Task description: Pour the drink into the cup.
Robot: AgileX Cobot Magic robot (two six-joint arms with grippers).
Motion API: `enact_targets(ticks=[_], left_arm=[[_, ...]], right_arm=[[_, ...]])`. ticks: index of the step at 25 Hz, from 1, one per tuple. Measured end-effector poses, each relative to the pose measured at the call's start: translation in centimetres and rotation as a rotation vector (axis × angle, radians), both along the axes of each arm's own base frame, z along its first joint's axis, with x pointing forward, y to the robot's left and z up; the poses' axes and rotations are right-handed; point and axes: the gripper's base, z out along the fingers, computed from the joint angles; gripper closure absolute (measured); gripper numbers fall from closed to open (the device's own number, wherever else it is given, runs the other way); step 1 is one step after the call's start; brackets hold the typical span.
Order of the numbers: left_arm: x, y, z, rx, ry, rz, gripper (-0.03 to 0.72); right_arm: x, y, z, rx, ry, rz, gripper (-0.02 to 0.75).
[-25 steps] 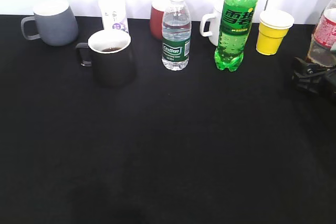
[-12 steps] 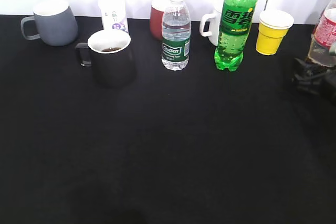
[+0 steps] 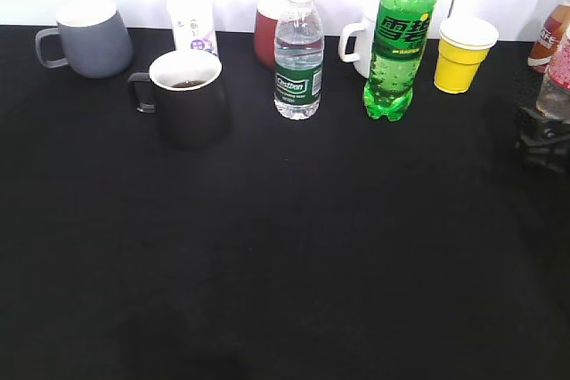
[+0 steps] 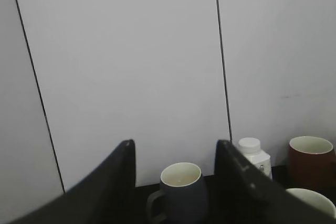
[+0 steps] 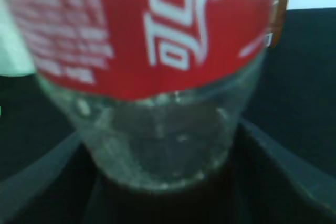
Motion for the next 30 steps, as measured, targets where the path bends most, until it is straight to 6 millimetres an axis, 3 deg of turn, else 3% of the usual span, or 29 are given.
enact_targets(ticks=[8, 11, 14, 17, 18, 19, 21, 24, 25, 28, 30], left_arm=[[0.0, 0.1, -0.2, 0.001, 0.025, 0.013, 0.314], [0.1, 0.2, -0.3, 0.002, 0.034, 0.018, 0.314], [0.1, 0.3, -0.5, -0.004, 0.064, 0.035, 0.33], [-0.2, 1.3, 1.6, -0.023, 0.166, 0.142, 0.427], [-0.5, 1.5, 2.7, -0.03, 0.167, 0.164, 0.441], [-0.8, 1.8, 3.9, -0.037, 0.168, 0.186, 0.447], [-2.0, 2.5, 6.2, -0.069, 0.22, 0.259, 0.45], [-4.8, 2.8, 11.0, -0.121, 0.177, 0.278, 0.45], [-5.8, 2.7, 12.1, -0.104, 0.132, 0.265, 0.45], [-7.2, 2.3, 12.2, -0.14, 0.13, 0.207, 0.45], [-7.4, 2.3, 12.1, -0.144, 0.131, 0.199, 0.45]], right_arm=[[-4.3, 0.0, 1.2, 0.0, 0.017, 0.0, 0.143], [-7.3, 1.1, 2.9, -0.008, -0.031, 0.116, 0.143], [-10.1, 2.3, 6.9, 0.107, -0.224, 0.236, 0.143], [-10.8, 2.6, 11.4, 0.131, -0.311, 0.281, 0.143], [-10.7, 2.7, 14.2, 0.1, -0.302, 0.292, 0.143], [-11.7, 2.4, 19.2, 0.014, -0.301, 0.257, 0.143], [-14.0, 1.6, 24.4, -0.025, -0.359, 0.159, 0.143], [-18.0, 0.7, 26.6, 0.13, -0.45, 0.059, 0.143], [-19.0, 0.6, 26.9, 0.097, -0.481, 0.051, 0.143], [-21.3, 0.6, 27.4, -0.036, -0.558, 0.037, 0.143], [-21.8, 0.6, 27.5, -0.046, -0.577, 0.042, 0.143]])
